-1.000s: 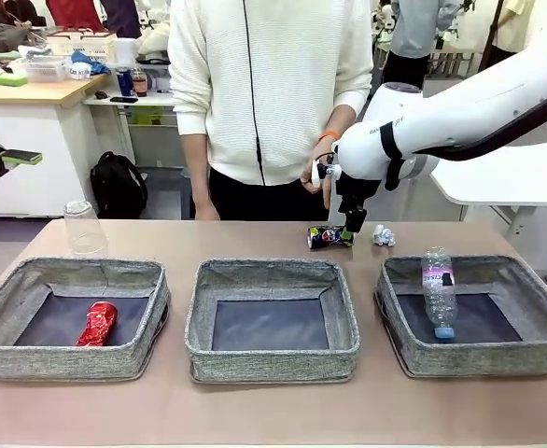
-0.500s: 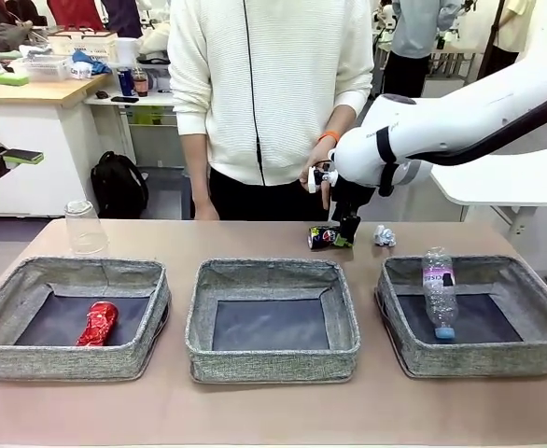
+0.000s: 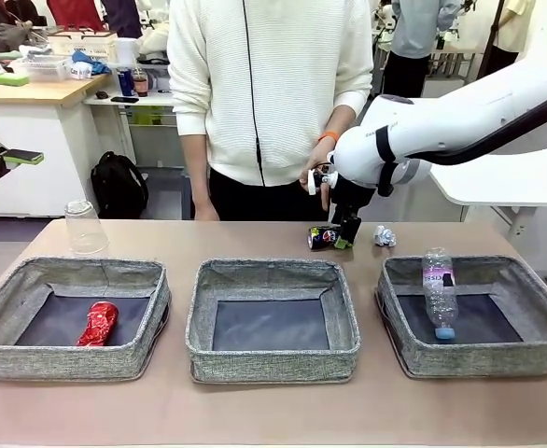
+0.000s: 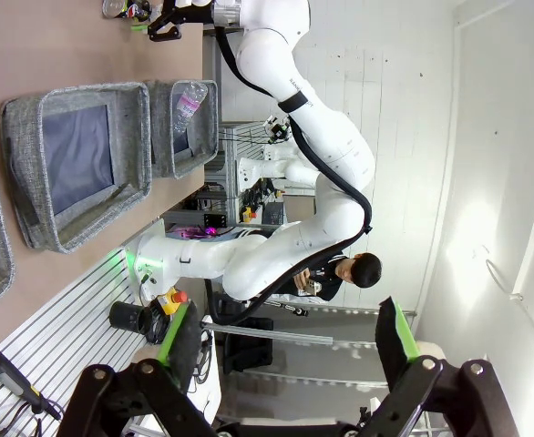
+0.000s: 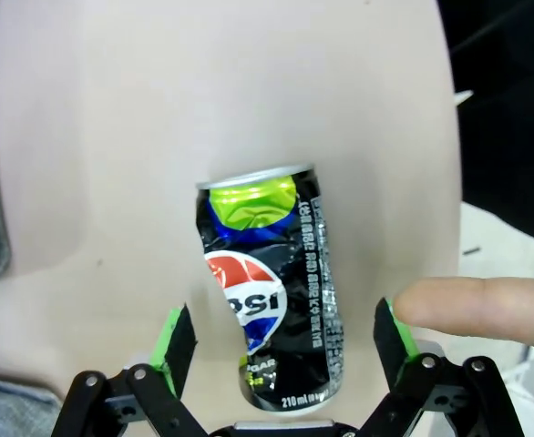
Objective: Sort the waste into the appropriate baskets.
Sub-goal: Pick up the waste item pointed out by the person.
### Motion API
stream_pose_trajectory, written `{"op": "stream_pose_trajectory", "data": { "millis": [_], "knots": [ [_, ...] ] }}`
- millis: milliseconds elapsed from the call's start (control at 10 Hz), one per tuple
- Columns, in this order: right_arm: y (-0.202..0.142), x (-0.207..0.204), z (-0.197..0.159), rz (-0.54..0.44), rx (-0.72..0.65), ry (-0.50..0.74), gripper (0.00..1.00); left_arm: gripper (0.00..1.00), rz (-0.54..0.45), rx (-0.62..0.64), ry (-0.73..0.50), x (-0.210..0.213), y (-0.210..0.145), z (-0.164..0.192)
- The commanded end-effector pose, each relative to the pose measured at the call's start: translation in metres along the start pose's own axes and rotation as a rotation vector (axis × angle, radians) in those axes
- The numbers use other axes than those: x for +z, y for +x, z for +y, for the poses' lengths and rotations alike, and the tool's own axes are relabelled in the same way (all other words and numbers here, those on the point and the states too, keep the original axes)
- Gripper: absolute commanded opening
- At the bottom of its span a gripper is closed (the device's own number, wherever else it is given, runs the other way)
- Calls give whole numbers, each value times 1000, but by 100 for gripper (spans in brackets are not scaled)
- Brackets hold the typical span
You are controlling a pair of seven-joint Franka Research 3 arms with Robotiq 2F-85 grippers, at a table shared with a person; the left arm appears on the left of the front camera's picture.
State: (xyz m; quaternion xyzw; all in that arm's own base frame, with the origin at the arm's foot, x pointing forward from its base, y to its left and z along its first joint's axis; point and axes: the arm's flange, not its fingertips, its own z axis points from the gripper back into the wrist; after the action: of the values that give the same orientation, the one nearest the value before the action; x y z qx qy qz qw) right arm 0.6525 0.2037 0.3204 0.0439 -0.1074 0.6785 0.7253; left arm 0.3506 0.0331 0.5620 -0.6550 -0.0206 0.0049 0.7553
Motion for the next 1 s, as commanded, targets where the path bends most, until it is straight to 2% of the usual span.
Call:
{"op": "stream_pose_trajectory", "data": {
  "millis": [0,100,200,300,400,500,900],
  "knots": [
    [0,-1,-6,-28,51,57,100,100,11,-22,3,2,-2,0],
    [1,-2,-6,-3,59,78,41,100,11,-22,3,2,-2,0],
    [2,-2,-6,-9,59,78,41,100,11,-22,3,2,-2,0],
    [2,-2,-6,-8,57,76,0,100,11,-22,3,2,-2,0],
    [1,-2,-6,-9,56,74,36,100,11,-22,3,2,-2,0],
    [1,-3,-7,-6,57,74,0,100,11,-22,3,2,-2,0],
    [-2,-2,-5,-4,58,92,0,100,11,-22,3,2,-2,0]
  ]
}}
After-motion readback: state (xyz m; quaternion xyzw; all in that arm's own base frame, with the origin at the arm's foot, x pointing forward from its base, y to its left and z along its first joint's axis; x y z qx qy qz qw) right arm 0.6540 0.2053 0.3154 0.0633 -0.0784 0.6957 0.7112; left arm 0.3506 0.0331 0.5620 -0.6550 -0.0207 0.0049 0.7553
